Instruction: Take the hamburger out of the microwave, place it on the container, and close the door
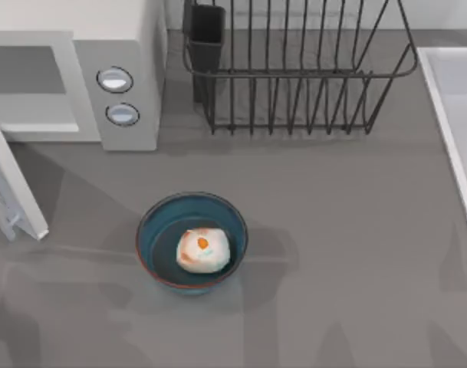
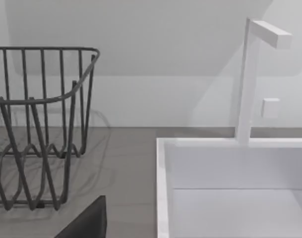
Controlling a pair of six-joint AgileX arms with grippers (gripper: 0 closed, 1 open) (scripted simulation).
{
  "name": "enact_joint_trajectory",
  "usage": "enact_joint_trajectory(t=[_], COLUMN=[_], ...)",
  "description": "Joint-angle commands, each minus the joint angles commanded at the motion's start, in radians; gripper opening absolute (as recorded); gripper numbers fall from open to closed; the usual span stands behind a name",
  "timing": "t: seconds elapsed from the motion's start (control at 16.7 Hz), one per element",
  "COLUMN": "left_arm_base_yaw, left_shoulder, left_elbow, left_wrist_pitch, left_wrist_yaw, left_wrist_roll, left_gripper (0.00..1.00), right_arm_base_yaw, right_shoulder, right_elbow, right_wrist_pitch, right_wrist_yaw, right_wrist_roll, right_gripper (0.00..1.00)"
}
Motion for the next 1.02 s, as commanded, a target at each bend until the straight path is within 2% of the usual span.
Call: enact_joint_trajectory(t=[0.18,0.3,0.72,1.02], left_arm_base_yaw=[-0.158,-0.217,-0.232,-0.247], left_shoulder=[-0.063,-0.094,-0.083,0.139], left_elbow=[-0.038,-0.057,-0.046,0.084], left_wrist_pitch=[0.007,0.01,0.019,0.104], left_wrist_yaw=[-0.102,-0.149,-0.161,-0.17], left_wrist_roll=[-0.116,-0.17,-0.186,-0.194], left_gripper=[0.0,0.0,0.0,0.0], right_arm_base_yaw=[0.0,0.0,0.0,0.0], right_shoulder=[0.0,0.0,0.0,0.0], right_elbow=[0.0,0.0,0.0,0.0], right_wrist_pitch=[0.0,0.0,0.0,0.0], right_wrist_yaw=[0.0,0.0,0.0,0.0], right_wrist_roll=[0.0,0.0,0.0,0.0], right_gripper=[1.0,1.0,1.0,1.0])
